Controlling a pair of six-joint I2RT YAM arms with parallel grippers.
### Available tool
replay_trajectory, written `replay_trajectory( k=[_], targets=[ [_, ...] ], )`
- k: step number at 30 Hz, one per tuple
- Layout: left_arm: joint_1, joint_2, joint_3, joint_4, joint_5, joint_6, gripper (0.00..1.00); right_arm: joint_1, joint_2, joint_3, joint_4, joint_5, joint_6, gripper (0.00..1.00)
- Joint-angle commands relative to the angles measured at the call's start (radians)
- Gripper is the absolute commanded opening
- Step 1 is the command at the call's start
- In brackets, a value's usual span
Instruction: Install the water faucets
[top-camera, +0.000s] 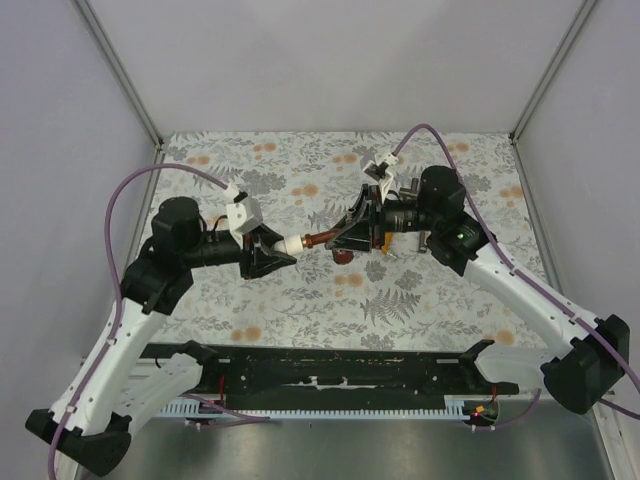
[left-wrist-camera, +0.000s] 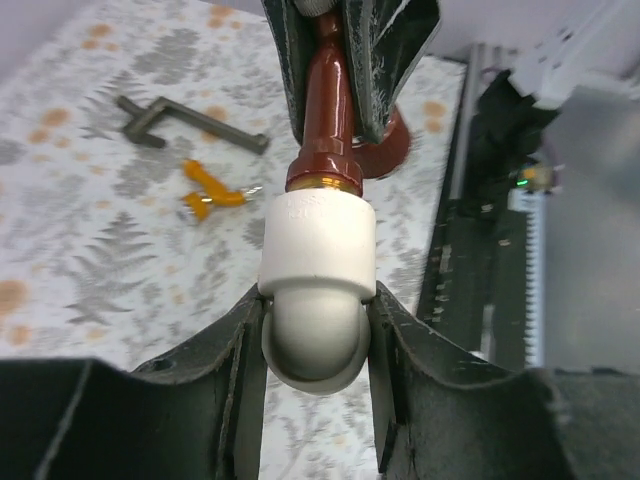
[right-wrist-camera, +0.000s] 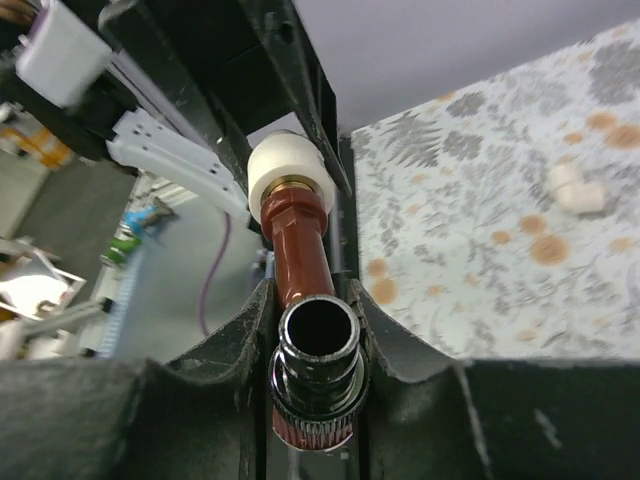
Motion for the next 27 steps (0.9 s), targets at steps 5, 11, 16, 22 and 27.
replay_trajectory(
  k=[5,11,16,22,27],
  targets=[
    [-0.257,-0.186,-0.064,-0.007,-0.515,0.368,0.02,-0.002,0.087,-0.169,0.259,0.101,0.681,0.0],
    [-0.442,-0.192,-0.126,-0.025,-0.773,0.479,0.02,-0.002,0.177,-0.257,0.397,0.063,0.862,0.0],
    [-0.57,-0.194,-0.181,0.019,-0.932,0.528,0.02,-0.002,0.216,-0.305,0.501,0.055,0.959,0.0],
    [-0.582,-0.244,-0.232,0.077,-0.983,0.482,0.02,-0.037,0.205,-0.323,0.514,0.06,0.936,0.45],
    [-0.581,-0.249,-0.258,0.107,-1.018,0.372,0.02,-0.095,0.164,-0.28,0.447,0.038,0.844,0.98]
  ],
)
